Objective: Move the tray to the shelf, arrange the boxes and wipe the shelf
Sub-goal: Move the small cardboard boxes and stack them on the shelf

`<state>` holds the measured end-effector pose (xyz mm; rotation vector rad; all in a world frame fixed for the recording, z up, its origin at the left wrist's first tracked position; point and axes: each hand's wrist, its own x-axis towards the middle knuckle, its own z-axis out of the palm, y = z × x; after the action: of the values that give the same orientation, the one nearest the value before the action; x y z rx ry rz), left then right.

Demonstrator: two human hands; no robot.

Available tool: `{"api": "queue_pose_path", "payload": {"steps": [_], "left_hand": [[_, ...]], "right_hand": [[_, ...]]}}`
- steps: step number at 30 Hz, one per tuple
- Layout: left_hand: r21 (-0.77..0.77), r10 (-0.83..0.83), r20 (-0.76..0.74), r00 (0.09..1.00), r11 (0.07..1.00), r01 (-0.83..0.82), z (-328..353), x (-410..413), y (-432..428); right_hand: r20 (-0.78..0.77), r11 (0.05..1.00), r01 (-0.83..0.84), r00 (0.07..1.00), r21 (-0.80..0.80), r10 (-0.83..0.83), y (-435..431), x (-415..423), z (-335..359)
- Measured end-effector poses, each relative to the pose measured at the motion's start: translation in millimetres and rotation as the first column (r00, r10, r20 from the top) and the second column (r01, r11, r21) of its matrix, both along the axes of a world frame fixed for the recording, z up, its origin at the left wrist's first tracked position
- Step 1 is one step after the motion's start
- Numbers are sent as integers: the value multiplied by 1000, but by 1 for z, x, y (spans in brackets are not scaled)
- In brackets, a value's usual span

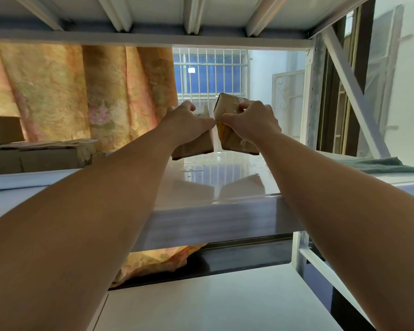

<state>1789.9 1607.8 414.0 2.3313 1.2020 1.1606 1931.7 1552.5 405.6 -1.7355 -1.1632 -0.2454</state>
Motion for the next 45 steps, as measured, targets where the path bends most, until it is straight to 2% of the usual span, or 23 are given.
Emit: {"api": "queue_pose_path", "payload": {"steps": [4, 10, 15, 22, 32, 36, 39, 45], "left_hand": [[2, 45, -10, 999, 999, -45, -1, 2, -2], [-145, 38, 19, 999, 989, -34, -10, -4, -2], [-154, 68, 338, 939, 988, -16, -2, -11, -10], [-93, 54, 394, 917, 995, -18, 13, -52, -6], [51, 150, 279, 948, 984, -171, 40, -185, 39], [156, 179, 42, 983, 971, -184, 51, -233, 48], [198, 177, -123, 976, 969, -150, 55, -262, 50], [245, 206, -298, 932, 960, -134, 60, -293, 47]], "right_hand": [[-37, 998, -36, 999, 43, 38, 1, 5, -2], [-40, 999, -27, 999, 40, 29, 0, 2, -3], [-2, 999, 5, 1000, 36, -5, -2, -15, 2], [40, 999, 27, 999, 27, -28, -1, -74, 15], [77, 999, -23, 997, 40, 20, 34, -195, 37], [98, 999, -54, 994, 4, 54, 44, -239, 43], [116, 997, -76, 990, -13, 78, 51, -266, 49], [43, 995, -71, 996, -71, 74, 67, -299, 53]]}}
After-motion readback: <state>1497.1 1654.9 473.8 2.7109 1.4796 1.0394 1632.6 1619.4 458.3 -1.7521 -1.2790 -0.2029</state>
